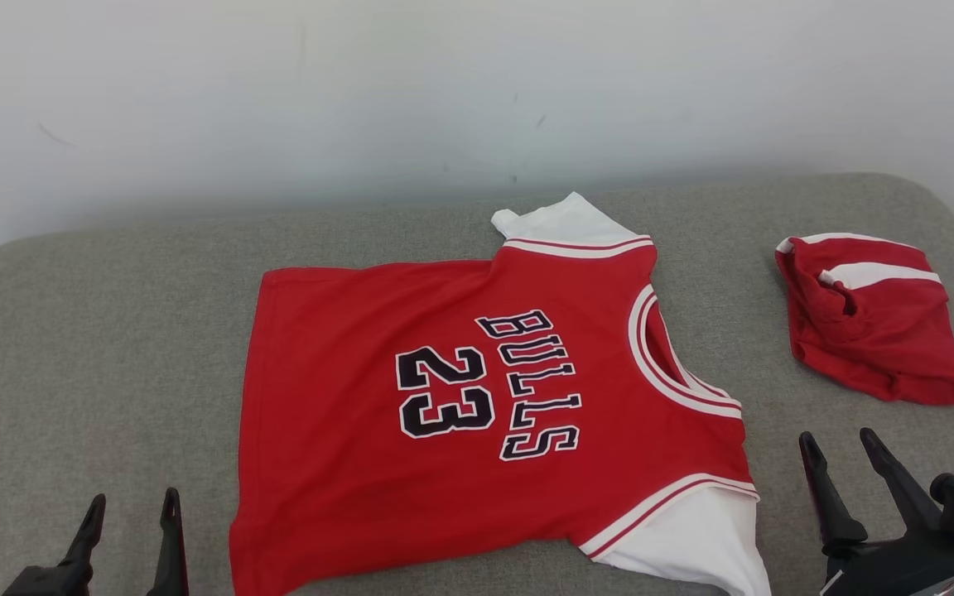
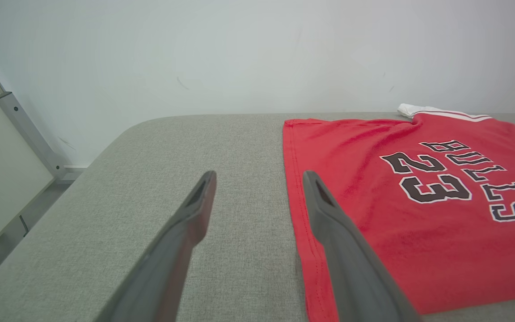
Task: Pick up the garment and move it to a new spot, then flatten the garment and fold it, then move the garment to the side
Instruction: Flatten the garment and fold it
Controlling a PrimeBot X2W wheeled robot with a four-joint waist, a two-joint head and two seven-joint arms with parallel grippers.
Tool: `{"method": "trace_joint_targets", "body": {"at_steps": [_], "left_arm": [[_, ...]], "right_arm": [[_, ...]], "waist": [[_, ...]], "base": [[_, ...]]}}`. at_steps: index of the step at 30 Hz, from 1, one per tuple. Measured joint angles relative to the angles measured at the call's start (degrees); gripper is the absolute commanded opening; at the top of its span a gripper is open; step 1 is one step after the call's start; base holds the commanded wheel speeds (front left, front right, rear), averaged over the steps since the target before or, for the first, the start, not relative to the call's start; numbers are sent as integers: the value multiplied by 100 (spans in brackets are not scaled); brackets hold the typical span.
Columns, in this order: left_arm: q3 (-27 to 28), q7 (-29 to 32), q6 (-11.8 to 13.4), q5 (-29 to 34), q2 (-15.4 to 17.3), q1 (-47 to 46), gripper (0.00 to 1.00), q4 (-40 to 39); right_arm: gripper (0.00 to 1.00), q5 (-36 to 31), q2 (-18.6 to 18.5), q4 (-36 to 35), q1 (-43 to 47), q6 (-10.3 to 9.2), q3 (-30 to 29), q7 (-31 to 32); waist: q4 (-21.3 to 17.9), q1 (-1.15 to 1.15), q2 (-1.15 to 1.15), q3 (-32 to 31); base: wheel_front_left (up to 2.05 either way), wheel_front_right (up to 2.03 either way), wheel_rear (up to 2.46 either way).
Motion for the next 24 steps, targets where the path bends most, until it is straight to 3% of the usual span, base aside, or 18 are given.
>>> {"method": "trace_joint_targets", "body": {"at_steps": [5,10,17,24], "left_arm": [[-18,60,-63,-101,-11,0,100,10],[-324,331,-486,-609,-197,-2,100,234],[-586,860,-1076,-1039,-156,-27,100,845],[-664,1137,-1168,-1096,-185,-271,100,1502]], "right_arm": [[100,4,0,42,1,15,33,24],[100,156,54,242,9,127,288,425],[100,323,154,563,11,227,623,1055],[100,338,297,870,-130,266,934,1522]], "waist": [[-2,0,0,-20],[9,0,0,-39],[23,0,0,-42],[14,0,0,20]], "base": [[0,0,0],[0,0,0],[0,0,0],[0,0,0]]}}
